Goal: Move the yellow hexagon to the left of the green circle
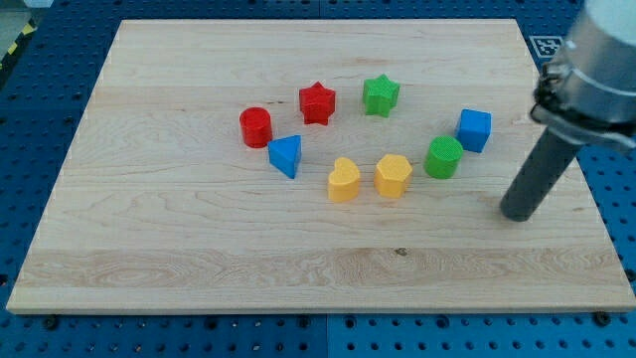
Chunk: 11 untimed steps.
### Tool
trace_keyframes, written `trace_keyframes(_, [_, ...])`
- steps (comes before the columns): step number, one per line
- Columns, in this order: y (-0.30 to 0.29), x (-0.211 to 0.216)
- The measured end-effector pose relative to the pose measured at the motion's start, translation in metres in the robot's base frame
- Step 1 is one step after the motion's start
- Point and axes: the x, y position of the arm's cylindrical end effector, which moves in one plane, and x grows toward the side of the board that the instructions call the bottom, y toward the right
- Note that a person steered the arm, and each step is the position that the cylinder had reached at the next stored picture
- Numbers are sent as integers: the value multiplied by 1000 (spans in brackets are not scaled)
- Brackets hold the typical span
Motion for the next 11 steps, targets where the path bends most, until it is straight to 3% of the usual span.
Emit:
trace_keyframes(2, [-76,9])
trace_keyframes(4, [-141,-12])
trace_keyframes(6, [-116,-23])
trace_keyframes(9, [-133,-66])
trace_keyframes(11, [-162,-28])
